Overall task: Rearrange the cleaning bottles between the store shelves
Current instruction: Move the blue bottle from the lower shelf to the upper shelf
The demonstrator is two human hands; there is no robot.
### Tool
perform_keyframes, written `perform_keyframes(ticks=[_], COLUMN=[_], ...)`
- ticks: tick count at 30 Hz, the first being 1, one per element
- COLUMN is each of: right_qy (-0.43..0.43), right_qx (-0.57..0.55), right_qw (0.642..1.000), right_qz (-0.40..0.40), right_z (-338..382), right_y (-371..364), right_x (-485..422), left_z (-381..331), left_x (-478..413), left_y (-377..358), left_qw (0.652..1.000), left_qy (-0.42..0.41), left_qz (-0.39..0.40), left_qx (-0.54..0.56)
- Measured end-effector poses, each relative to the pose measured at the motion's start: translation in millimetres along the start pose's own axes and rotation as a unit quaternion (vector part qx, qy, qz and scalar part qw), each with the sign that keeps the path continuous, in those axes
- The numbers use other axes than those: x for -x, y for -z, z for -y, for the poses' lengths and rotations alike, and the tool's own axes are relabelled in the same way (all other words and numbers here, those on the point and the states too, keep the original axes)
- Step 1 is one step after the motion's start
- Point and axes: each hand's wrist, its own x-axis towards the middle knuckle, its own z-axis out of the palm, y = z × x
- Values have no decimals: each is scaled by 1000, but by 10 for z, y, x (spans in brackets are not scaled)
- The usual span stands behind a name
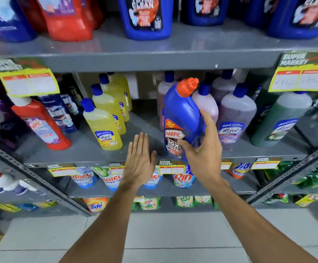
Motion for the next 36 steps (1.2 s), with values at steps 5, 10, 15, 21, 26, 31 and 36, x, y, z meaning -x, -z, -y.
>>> perform_keyframes(ticks=[5,10,15,21,26,31,36], right_qy=[73,166,245,197,144,134,86], right_qx=[-45,-78,-86,-28,38,-37,-89], right_qw=[996,977,953,975,988,990,991], right_qz=[-25,-105,-158,-98,-51,31,42], right_z=[446,1114,1809,2010,1785,1551,1167], right_y=[399,880,1396,1520,1388,1265,1117], right_x=[-6,-310,-946,-1629,-1964,-2016,-1944], left_z=[-468,-884,-1099,-1099,-1146,-1160,-1159], left_x=[-37,-223,-551,-769,-790,-766,-785], left_y=[709,1543,2206,2306,2334,2336,2333], left_qw=[988,953,951,977,980,979,979], left_qy=[-26,-70,-94,-58,-38,-30,-30], left_qz=[-151,-293,-291,-185,-175,-179,-181], left_qx=[5,11,-36,-92,-87,-90,-88])
